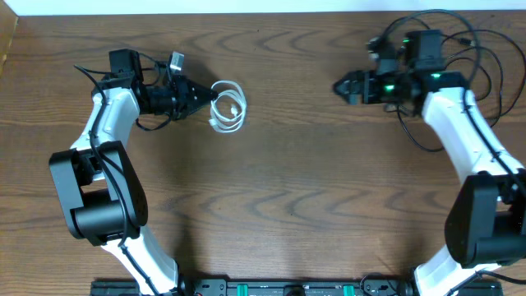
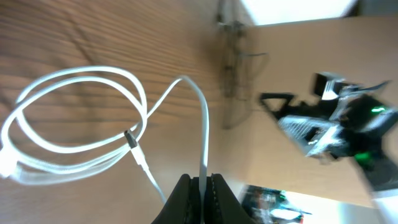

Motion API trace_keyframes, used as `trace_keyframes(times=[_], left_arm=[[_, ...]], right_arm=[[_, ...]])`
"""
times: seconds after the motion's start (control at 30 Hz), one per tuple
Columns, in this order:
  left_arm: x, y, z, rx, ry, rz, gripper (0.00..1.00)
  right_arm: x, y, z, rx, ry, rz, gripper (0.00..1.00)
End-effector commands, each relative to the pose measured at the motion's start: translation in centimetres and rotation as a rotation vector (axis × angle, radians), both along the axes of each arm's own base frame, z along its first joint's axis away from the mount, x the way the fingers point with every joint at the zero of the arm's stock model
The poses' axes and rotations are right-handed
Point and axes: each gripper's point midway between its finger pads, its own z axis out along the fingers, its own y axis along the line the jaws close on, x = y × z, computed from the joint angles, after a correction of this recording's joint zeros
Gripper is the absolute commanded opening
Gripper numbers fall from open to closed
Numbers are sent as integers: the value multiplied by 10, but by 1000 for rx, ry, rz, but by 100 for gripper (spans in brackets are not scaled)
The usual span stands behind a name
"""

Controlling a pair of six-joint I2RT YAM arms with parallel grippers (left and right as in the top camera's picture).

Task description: Untangle cables

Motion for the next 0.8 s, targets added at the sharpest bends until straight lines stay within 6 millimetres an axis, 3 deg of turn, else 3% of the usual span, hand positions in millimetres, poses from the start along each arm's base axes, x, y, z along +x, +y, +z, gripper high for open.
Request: trace_keyframes(times=[0.0,0.27,0.4,0.63,0.77], left_arm=[[-6,-10,16,-182,155,8,8],[-8,-26,10,-215,424,70,7],[-16,-49,9,-221,516,46,7],[-32,-86,21,-269,580,-56,8],[-33,-89,21,-271,602,-58,8]], right_arm=[[-17,51,3,55,2,119,89],[-50,142,18,81,-110,335,90],[-64,177,22,56,-179,395,91],[-68,194,11,-92,-245,352,88],[-76,202,11,-94,-248,372,70]])
